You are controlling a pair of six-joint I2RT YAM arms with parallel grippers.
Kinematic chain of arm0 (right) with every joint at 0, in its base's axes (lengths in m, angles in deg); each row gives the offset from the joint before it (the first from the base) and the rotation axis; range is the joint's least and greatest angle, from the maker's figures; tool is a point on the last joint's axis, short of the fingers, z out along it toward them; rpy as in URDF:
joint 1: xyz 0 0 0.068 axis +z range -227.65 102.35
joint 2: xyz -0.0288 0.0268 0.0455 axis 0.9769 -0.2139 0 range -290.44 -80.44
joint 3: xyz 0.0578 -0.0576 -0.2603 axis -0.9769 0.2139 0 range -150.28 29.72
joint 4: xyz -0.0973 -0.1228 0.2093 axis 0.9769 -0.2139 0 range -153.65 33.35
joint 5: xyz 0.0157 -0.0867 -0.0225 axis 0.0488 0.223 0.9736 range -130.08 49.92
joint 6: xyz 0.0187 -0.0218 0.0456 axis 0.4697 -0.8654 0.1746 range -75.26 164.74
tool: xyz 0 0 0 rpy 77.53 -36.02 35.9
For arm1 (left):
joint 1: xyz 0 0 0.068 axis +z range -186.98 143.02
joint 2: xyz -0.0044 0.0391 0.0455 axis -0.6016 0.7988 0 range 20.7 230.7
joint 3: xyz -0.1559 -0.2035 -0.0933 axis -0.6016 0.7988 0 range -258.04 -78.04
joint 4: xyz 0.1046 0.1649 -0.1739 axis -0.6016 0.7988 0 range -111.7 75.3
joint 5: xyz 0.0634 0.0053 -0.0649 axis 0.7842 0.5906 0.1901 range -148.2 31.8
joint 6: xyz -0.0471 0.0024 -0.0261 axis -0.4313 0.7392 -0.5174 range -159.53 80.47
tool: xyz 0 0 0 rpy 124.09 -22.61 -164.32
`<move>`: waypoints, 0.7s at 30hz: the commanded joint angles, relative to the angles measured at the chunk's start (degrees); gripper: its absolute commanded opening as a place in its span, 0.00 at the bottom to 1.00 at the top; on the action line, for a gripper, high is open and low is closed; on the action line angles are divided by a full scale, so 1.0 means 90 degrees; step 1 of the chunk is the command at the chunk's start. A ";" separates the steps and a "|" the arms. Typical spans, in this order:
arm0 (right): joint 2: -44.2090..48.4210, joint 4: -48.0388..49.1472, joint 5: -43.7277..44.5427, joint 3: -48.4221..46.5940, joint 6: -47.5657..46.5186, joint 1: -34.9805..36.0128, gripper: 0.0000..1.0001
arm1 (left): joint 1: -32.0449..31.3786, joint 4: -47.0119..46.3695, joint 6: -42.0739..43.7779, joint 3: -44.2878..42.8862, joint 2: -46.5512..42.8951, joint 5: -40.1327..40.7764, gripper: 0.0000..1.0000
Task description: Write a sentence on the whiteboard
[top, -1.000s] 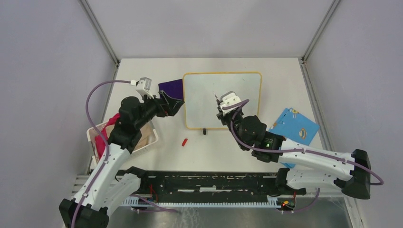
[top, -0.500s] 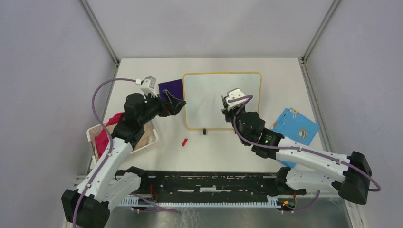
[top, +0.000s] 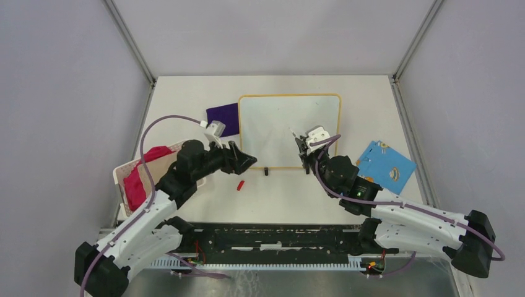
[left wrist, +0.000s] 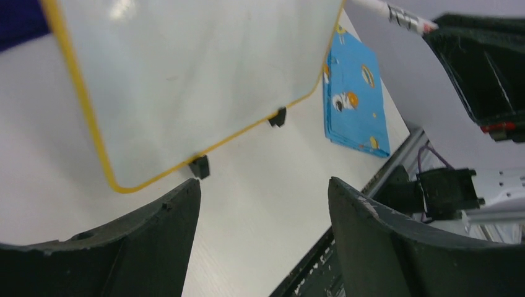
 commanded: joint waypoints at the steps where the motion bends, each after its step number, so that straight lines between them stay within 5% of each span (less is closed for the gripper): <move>1: 0.0050 0.0289 -0.0132 -0.0002 -0.0047 -0.0010 0.00 | -0.1256 -0.0386 0.0177 0.0013 0.0292 0.1239 0.78; 9: 0.0211 0.0227 -0.0320 0.0034 0.0027 -0.0010 0.00 | -0.2856 -0.0979 -0.0251 0.0234 0.1509 0.3575 0.72; 16: 0.0524 0.0117 -0.0316 0.0124 -0.0011 -0.0010 0.00 | -0.3017 -0.0990 -0.0115 0.0055 0.2083 0.4216 0.70; 21: 0.0738 0.0064 -0.0244 0.0197 -0.0089 -0.0011 0.00 | -0.2893 -0.0350 -0.0078 -0.0277 0.1398 0.4557 0.74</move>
